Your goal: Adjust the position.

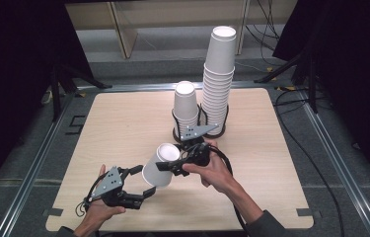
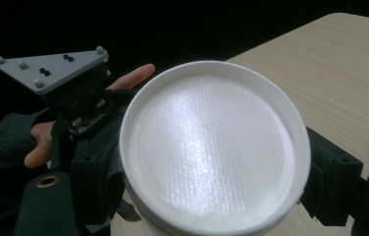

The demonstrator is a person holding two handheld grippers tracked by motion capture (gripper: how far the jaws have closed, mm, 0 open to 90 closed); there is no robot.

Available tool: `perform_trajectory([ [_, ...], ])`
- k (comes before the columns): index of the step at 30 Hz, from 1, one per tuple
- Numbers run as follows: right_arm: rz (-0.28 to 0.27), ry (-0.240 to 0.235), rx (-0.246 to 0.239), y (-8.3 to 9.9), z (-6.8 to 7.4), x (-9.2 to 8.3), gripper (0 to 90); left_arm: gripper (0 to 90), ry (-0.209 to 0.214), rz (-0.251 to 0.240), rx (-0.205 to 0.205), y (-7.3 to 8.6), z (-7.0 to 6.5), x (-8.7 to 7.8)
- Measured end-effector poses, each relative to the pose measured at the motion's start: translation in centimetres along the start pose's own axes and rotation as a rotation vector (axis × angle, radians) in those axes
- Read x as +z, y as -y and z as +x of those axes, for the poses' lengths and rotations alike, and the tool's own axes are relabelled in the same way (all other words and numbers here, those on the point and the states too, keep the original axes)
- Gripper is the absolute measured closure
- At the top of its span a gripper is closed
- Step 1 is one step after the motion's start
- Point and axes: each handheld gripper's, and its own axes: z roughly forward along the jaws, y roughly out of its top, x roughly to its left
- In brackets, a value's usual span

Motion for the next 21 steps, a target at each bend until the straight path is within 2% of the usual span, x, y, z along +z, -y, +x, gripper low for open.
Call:
perform_trajectory([
  [1, -0.009, -0.003, -0.011, 0.0, -0.1, 0.0, 24.3, 13.6, -0.001, 0.000, -0.006, 0.0, 0.0, -0.1],
  [2, -0.005, 0.004, 0.000, -0.1, 0.1, -0.1, 24.4, 13.1, 0.005, -0.022, -0.016, 0.0, 0.0, 0.1],
  [4, -0.027, -0.003, -0.012, -0.1, 0.0, -0.1, 24.3, 10.8, -0.004, -0.028, -0.006, -0.1, 0.0, 0.1],
  [5, -0.028, -0.009, 0.012, -0.1, 0.1, -0.1, 24.3, 9.0, -0.002, -0.031, -0.006, -0.1, 0.0, 0.1],
  [6, -0.035, -0.021, 0.016, -0.2, 0.1, -0.1, 24.4, 7.5, -0.002, -0.042, -0.005, -0.1, -0.1, 0.2],
  [8, -0.066, -0.043, 0.013, -0.1, 0.1, 0.1, 24.4, 5.9, -0.014, -0.030, -0.002, -0.1, -0.1, 0.1],
  [9, -0.052, -0.061, 0.052, -0.1, 0.4, 0.2, 24.4, 4.2, -0.011, -0.035, 0.000, -0.1, -0.1, 0.2],
  [10, -0.067, -0.061, 0.016, -0.1, 0.2, 0.4, 24.4, 2.9, -0.010, -0.042, 0.001, -0.1, -0.1, 0.3],
  [11, -0.065, -0.081, 0.032, 0.0, 0.3, 0.6, 24.4, 1.9, -0.009, -0.048, 0.001, -0.1, -0.1, 0.3],
  [12, -0.057, -0.079, 0.038, 0.0, 0.4, 0.7, 24.4, 1.8, -0.009, -0.045, 0.007, -0.1, -0.1, 0.2],
  [13, -0.057, -0.078, 0.026, 0.1, 0.5, 0.9, 24.4, 1.6, -0.016, -0.027, 0.020, -0.2, -0.1, 0.0],
  [16, -0.070, -0.102, 0.028, 0.2, 0.6, 1.4, 24.4, 0.0, -0.011, -0.031, 0.019, -0.2, -0.2, 0.0],
  [17, -0.063, -0.105, 0.041, 0.2, 0.7, 1.4, 24.4, 0.0, -0.004, -0.047, 0.016, -0.2, -0.2, 0.1],
  [19, -0.071, -0.116, 0.037, 0.3, 0.7, 1.7, 24.4, 0.0, -0.007, -0.030, 0.021, -0.2, -0.2, 0.0],
  [21, -0.084, -0.110, 0.031, 0.3, 0.8, 1.7, 24.4, 0.0, 0.004, -0.052, 0.015, -0.1, -0.2, 0.2],
])
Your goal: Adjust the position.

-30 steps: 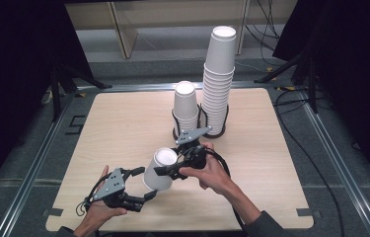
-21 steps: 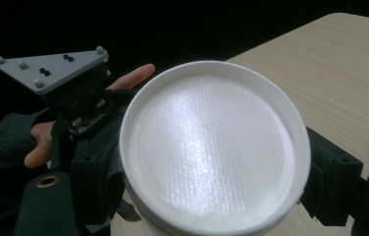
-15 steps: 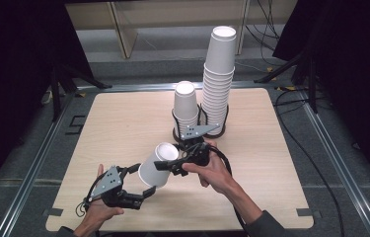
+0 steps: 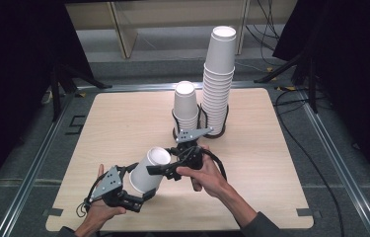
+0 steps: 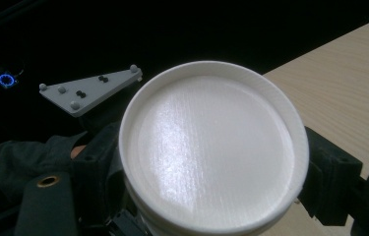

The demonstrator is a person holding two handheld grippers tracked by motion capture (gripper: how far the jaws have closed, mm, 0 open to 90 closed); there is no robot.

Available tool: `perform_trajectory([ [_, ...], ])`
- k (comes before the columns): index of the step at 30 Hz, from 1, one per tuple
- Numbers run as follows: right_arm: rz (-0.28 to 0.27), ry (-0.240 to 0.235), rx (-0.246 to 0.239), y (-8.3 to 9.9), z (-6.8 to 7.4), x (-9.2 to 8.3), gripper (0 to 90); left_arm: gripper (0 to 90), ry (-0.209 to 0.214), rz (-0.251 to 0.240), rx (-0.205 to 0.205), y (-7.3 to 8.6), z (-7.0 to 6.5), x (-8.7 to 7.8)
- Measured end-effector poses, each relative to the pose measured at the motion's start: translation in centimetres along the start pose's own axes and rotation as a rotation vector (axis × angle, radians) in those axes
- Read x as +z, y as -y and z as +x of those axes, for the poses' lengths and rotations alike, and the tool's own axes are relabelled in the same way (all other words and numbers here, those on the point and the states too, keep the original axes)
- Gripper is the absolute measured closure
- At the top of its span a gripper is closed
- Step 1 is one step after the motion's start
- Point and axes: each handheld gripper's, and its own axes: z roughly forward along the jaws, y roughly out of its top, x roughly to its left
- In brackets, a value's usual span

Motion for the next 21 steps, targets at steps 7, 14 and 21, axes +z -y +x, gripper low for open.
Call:
perform_trajectory([
  [7, -0.001, -0.013, 0.005, 0.01, 0.32, 0.25, 24.5, 0.1, 0.005, 0.009, -0.018, 0.08, 0.01, -0.03],
  [14, 0.006, -0.020, 0.007, -0.01, 0.09, -0.02, 24.3, 6.1, 0.011, 0.031, -0.010, -0.19, 0.12, -0.46],
  [21, 0.013, -0.038, 0.030, 0.24, -0.33, -0.13, 24.1, 6.1, 0.027, 0.030, -0.008, -0.08, 0.22, -0.32],
])
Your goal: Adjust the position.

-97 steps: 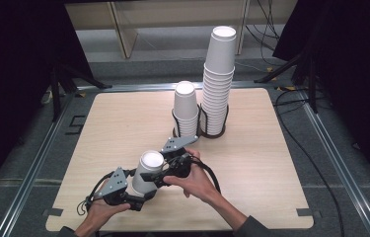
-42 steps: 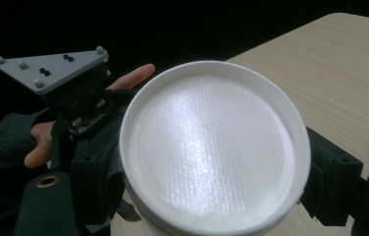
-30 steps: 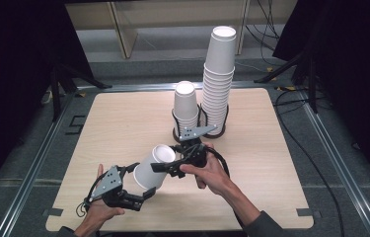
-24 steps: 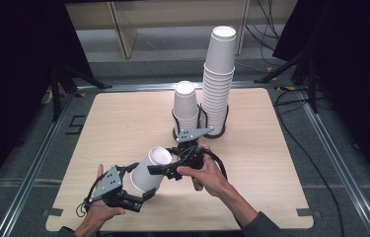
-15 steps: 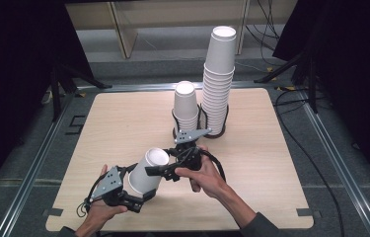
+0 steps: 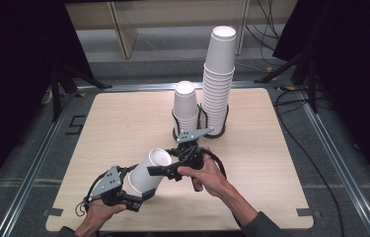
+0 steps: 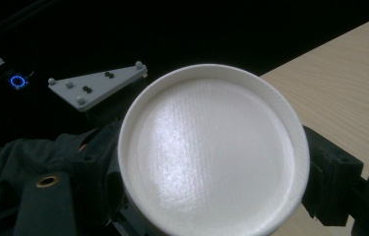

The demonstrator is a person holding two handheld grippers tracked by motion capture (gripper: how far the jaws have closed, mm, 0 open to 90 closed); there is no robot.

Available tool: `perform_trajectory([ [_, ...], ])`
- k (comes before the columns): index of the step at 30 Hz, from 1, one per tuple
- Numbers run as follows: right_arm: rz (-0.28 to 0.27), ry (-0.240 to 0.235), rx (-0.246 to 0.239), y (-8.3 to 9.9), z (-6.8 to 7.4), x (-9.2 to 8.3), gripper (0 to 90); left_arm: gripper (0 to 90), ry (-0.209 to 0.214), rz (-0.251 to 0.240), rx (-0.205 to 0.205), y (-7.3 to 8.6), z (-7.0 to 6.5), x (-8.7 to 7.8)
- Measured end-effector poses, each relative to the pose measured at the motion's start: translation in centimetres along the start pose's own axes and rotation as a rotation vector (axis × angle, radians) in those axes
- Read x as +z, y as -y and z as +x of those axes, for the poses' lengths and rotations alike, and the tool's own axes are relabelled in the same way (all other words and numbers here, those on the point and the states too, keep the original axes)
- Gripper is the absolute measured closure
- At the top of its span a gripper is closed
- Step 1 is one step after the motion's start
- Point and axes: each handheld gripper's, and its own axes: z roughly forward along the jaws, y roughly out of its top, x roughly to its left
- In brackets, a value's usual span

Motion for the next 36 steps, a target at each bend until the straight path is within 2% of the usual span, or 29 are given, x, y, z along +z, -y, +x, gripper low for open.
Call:
perform_trajectory([
  [3, 0.007, -0.001, 0.006, 0.0, -0.1, -0.1, 23.7, 8.9, -0.003, 0.027, 0.011, -0.1, 0.1, -0.2],
  [6, 0.009, 0.003, 0.003, 0.0, -0.1, -0.1, 23.1, 11.3, 0.000, 0.020, -0.003, -0.1, 0.0, -0.1],
  [8, 0.017, 0.005, -0.005, 0.0, -0.1, -0.1, 22.7, 12.5, 0.003, 0.019, -0.006, -0.1, 0.0, -0.1],
  [9, 0.015, 0.008, -0.022, 0.0, -0.2, 0.0, 22.4, 13.0, 0.004, 0.030, 0.009, -0.1, 0.1, -0.2],
  [10, 0.035, 0.002, -0.008, 0.0, 0.0, -0.1, 21.8, 13.3, 0.004, 0.036, 0.013, -0.2, 0.1, -0.2],
  [11, 0.057, 0.028, -0.022, -0.1, 0.2, -0.2, 20.9, 13.6, 0.006, 0.036, 0.014, -0.2, 0.1, -0.2],
  [12, 0.065, 0.041, -0.039, -0.2, 0.3, -0.3, 18.6, 13.8, 0.009, 0.035, 0.014, -0.1, 0.1, -0.1],
  [13, 0.083, 0.045, -0.052, -0.3, 0.4, -0.3, 17.0, 13.8, -0.001, 0.065, 0.023, -0.2, 0.1, -0.2],
  [15, 0.109, 0.074, -0.086, -0.5, 0.6, -0.5, 16.3, 13.8, 0.002, 0.083, 0.030, 0.0, 0.1, -0.1],
  [16, 0.132, 0.091, -0.128, -0.8, 0.7, -0.7, 15.9, 13.9, 0.004, 0.104, 0.041, 0.0, 0.1, -0.2],
  [17, 0.150, 0.098, -0.142, -0.9, 0.8, -0.9, 15.8, 14.0, 0.013, 0.089, 0.041, 0.1, 0.1, 0.0],
  [18, 0.170, 0.105, -0.163, -1.0, 0.9, -1.1, 15.8, 14.1, 0.011, 0.118, 0.053, 0.0, 0.0, -0.1],
  [19, 0.194, 0.116, -0.184, -1.1, 0.9, -1.2, 15.7, 14.1, 0.012, 0.122, 0.059, 0.0, 0.0, 0.0],
  [20, 0.219, 0.114, -0.181, -1.2, 0.9, -1.4, 15.7, 14.3, 0.016, 0.121, 0.062, 0.1, -0.2, 0.2],
  [21, 0.246, 0.123, -0.210, -1.2, 0.9, -1.6, 15.8, 14.4, 0.010, 0.144, 0.081, 0.1, -0.3, 0.1],
  [22, 0.269, 0.135, -0.197, -1.1, 1.0, -1.8, 15.8, 14.5, 0.011, 0.157, 0.092, 0.1, -0.4, 0.2],
  [23, 0.292, 0.139, -0.207, -1.1, 1.1, -2.0, 15.8, 14.6, 0.022, 0.159, 0.098, 0.2, -0.5, 0.3],
  [24, 0.307, 0.140, -0.249, -1.2, 1.0, -2.1, 15.8, 14.7, 0.016, 0.178, 0.114, 0.2, -0.5, 0.3],
  [25, 0.328, 0.147, -0.267, -1.1, 1.0, -2.2, 15.9, 14.7, 0.015, 0.195, 0.127, 0.2, -0.6, 0.3],
  [26, 0.345, 0.140, -0.265, -1.1, 1.1, -2.2, 15.9, 14.7, 0.021, 0.192, 0.127, 0.2, -0.6, 0.4],
  [28, 0.379, 0.141, -0.290, -1.0, 1.4, -2.2, 15.9, 14.7, 0.027, 0.217, 0.134, 0.3, -0.7, 0.4],
  [29, 0.385, 0.135, -0.290, -1.0, 1.4, -2.1, 15.9, 14.7, 0.031, 0.211, 0.139, 0.3, -0.7, 0.5],
  [30, 0.404, 0.138, -0.261, -0.8, 1.6, -2.0, 15.9, 14.7, 0.030, 0.226, 0.150, 0.3, -0.7, 0.5],
  [31, 0.409, 0.126, -0.296, -0.8, 1.5, -1.8, 16.0, 14.7, 0.038, 0.223, 0.144, 0.3, -0.8, 0.5],
  [33, 0.438, 0.116, -0.310, -0.5, 1.5, -1.3, 16.0, 14.7, 0.033, 0.249, 0.171, 0.2, -0.9, 0.4],
  [35, 0.464, 0.116, -0.317, -0.3, 1.5, -1.0, 16.1, 14.7, 0.038, 0.245, 0.172, 0.2, -1.0, 0.5],
  [36, 0.487, 0.116, -0.283, 0.0, 1.7, -0.9, 16.3, 14.7, 0.039, 0.264, 0.176, 0.2, -1.0, 0.5],
])
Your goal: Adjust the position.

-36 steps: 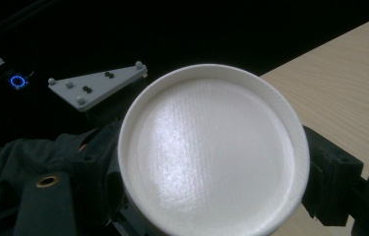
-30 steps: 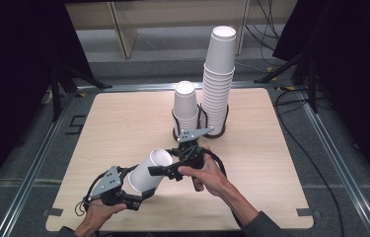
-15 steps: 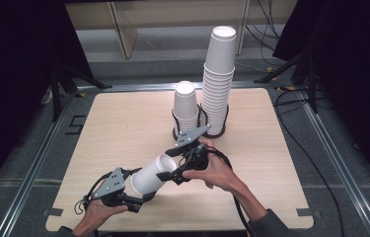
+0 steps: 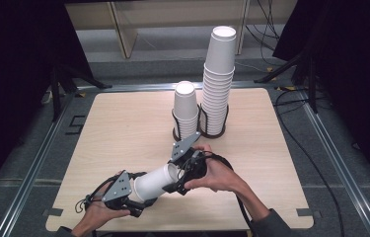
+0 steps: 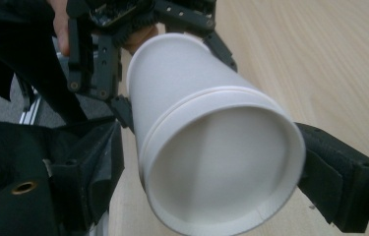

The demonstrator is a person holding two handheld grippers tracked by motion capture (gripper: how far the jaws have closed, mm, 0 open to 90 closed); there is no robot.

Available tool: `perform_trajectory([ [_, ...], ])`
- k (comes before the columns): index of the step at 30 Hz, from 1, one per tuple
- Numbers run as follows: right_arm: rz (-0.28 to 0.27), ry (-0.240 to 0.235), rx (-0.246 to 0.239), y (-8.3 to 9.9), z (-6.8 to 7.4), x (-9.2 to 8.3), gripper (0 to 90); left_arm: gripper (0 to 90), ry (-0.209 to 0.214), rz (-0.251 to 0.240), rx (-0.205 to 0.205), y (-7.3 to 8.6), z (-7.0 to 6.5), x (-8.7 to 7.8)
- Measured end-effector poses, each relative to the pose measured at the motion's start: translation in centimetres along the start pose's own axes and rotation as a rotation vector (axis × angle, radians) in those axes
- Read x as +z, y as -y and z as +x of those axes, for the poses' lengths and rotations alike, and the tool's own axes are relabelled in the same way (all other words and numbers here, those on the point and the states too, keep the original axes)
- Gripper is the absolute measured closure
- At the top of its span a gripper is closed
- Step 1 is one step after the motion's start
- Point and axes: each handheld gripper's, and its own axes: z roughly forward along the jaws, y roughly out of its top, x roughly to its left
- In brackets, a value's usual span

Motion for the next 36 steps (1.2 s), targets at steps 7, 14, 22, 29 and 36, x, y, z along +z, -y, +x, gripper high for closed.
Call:
perform_trajectory([
  [7, 0.031, -0.009, -0.054, 0.0, 0.0, 1.0, 17.6, 14.7, 0.015, 0.033, 0.035, 0.0, -0.4, 0.2],
  [14, 0.089, -0.025, -0.052, 0.2, 0.4, 1.7, 19.1, 14.6, 0.043, 0.048, 0.065, 0.0, -0.5, 0.4],
  [22, 0.112, -0.032, -0.093, 0.4, 0.2, 2.1, 21.3, 14.4, 0.053, 0.053, 0.074, 0.0, -0.7, 0.4],
  [29, 0.099, -0.048, -0.105, 0.6, 0.0, 1.9, 23.1, 12.1, 0.061, 0.020, 0.056, 0.1, -0.6, 0.5],
  [36, 0.047, -0.079, -0.090, 0.5, 0.1, 1.2, 23.7, 7.2, 0.078, -0.075, -0.013, 0.3, -0.2, 0.3],
])
